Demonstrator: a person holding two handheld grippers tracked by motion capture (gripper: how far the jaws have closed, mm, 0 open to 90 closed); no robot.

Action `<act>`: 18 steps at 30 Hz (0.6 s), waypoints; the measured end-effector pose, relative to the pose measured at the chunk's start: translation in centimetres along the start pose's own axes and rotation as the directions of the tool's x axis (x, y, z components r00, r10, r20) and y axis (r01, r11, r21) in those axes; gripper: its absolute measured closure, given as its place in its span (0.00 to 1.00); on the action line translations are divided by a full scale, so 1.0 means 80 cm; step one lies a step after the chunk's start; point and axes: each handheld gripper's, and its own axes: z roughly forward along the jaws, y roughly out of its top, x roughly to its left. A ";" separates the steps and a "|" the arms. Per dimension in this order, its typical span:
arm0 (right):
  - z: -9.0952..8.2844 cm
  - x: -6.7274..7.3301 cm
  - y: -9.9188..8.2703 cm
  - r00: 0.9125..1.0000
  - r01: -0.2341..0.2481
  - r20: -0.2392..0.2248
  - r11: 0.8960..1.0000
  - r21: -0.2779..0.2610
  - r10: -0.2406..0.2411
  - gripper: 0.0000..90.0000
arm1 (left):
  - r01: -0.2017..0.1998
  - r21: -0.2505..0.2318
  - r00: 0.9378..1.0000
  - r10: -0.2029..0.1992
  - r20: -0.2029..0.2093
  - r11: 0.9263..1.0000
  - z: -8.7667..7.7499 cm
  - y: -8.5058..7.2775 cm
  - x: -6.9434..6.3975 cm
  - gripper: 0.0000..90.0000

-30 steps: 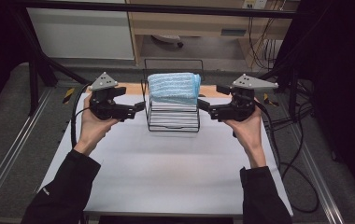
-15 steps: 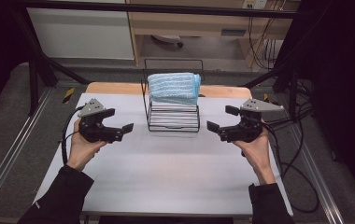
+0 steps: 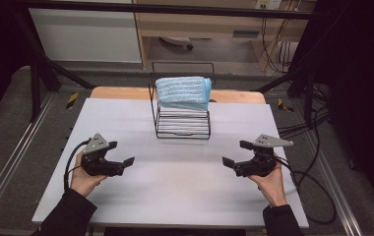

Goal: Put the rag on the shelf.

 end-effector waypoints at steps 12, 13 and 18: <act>-0.010 -0.025 -0.073 0.999 -0.048 0.016 0.996 0.078 0.047 0.00 | 0.033 0.055 0.999 -0.033 -0.008 0.998 -0.007 -0.051 0.018 0.11; -0.012 -0.028 -0.077 0.999 -0.051 0.020 0.996 0.078 0.050 0.00 | 0.032 0.056 0.999 -0.031 -0.010 0.998 -0.007 -0.054 0.019 0.11; -0.018 -0.033 -0.089 0.998 -0.055 0.036 0.995 0.082 0.052 0.01 | 0.023 0.070 1.000 -0.022 -0.019 0.997 -0.008 -0.065 0.022 0.11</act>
